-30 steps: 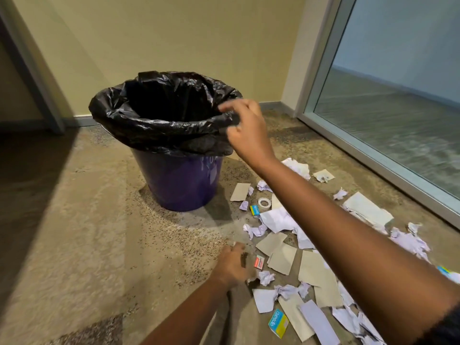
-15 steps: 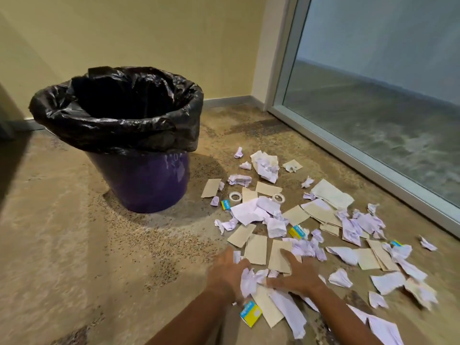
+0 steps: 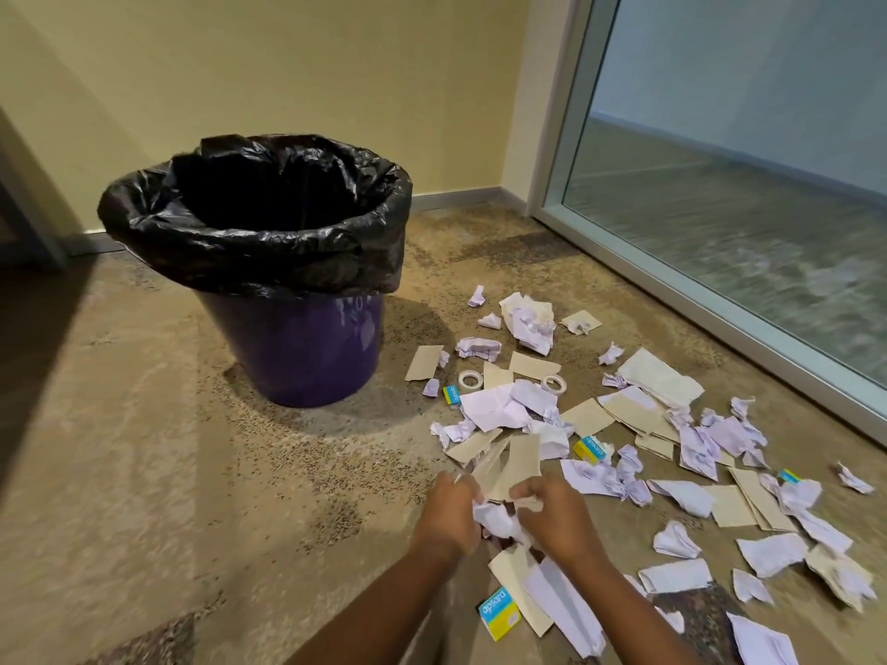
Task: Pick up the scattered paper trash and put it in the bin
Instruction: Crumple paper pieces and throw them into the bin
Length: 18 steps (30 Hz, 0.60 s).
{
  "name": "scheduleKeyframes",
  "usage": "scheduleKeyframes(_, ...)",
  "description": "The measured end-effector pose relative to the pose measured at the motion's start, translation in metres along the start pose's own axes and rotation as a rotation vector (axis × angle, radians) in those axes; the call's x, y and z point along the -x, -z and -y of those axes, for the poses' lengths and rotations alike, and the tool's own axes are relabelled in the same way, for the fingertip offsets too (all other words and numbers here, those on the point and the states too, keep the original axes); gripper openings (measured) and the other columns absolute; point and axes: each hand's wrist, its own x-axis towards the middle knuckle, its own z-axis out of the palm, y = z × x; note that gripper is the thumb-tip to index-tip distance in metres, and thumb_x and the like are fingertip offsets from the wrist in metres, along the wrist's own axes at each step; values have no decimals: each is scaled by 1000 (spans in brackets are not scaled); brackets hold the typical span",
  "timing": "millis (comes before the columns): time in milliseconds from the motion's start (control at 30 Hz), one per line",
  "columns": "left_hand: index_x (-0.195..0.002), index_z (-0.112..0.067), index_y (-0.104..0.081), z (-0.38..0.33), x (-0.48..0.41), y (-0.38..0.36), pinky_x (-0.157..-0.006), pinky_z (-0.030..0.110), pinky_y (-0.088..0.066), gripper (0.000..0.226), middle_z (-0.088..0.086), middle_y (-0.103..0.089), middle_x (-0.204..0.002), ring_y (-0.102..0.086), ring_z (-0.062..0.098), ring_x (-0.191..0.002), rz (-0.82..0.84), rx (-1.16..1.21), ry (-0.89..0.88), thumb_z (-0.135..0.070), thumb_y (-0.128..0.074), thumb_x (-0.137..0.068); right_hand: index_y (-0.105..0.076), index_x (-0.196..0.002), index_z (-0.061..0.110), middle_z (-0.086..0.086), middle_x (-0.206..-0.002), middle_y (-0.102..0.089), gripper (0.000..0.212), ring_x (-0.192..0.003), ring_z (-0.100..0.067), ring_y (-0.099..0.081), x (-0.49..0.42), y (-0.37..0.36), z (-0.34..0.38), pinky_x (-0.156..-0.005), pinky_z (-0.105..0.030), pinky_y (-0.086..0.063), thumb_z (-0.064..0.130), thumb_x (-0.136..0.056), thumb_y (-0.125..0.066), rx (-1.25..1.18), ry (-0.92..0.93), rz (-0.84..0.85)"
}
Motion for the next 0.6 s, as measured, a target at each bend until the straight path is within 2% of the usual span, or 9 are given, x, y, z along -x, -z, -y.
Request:
scheduleKeyframes(67,-118,-14,-56,-7,-1,18,-94,26,-41,31,8,-42,-124,-50,25,-116,-56,24,1,-4,-53,-88,-66,-102,7,-6,-107,-59,24,-105,-18,-56,2,9,14,-77,-14,-35,-1,-81,-58,-50,22,-26)
scheduleKeyframes(133,-117,-14,-56,-19,0,44,-91,26,-43,30,10,-42,-128,-53,23,-111,-127,82,-37,-3,-53,-89,-67,-103,7,-1,-100,-57,24,-99,-14,-54,3,21,32,-68,-8,-38,-1,-81,-59,-108,67,-47)
scheduleKeyframes(200,-119,-14,-54,-34,4,75,-79,20,-45,28,9,-42,-129,-53,17,-99,-220,133,-104,-6,-54,-92,-69,-100,8,2,-98,-56,23,-93,-10,-52,3,33,52,-57,-1,-39,-1,-81,-61,-163,121,-94)
scheduleKeyframes(233,-120,-14,-54,-41,5,92,-69,13,-43,27,8,-42,-130,-50,12,-91,-274,159,-142,-9,-53,-93,-69,-99,10,2,-98,-57,22,-92,-10,-53,3,38,63,-59,-5,-43,0,-81,-61,-193,144,-117)
scheduleKeyframes(267,-121,-14,-53,-49,6,110,-63,12,-41,27,7,-43,-129,-46,8,-88,-332,175,-178,-12,-53,-94,-70,-98,12,1,-100,-58,22,-93,-11,-55,3,43,74,-69,-14,-48,1,-81,-61,-214,166,-139)
scheduleKeyframes(333,-120,-12,-54,-62,4,150,-69,10,-34,28,8,-45,-125,-40,7,-93,-476,160,-249,-14,-55,-92,-71,-96,15,-1,-103,-61,23,-96,-17,-60,2,51,96,-87,-35,-51,2,-80,-62,-257,215,-174)
scheduleKeyframes(400,-117,-10,-56,-73,1,194,-70,8,-30,28,10,-47,-121,-43,12,-99,-625,144,-311,-10,-58,-90,-71,-94,17,-2,-101,-63,23,-98,-21,-62,2,57,115,-89,-45,-51,1,-79,-62,-307,264,-189)
scheduleKeyframes(500,-121,-10,-55,-84,-4,258,-78,1,-32,31,8,-47,-126,-46,14,-109,-837,117,-293,-8,-57,-90,-71,-93,17,3,-94,-63,23,-97,-21,-63,2,58,133,-88,-46,-53,2,-79,-62,-344,311,-170)
scheduleKeyframes(600,-125,-11,-51,-80,-17,302,-92,18,-39,36,12,-45,-136,-49,23,-121,-921,65,-186,-5,-56,-90,-71,-95,16,-2,-100,-63,23,-96,-21,-62,0,55,143,-86,-37,-53,2,-79,-62,-324,334,-132)
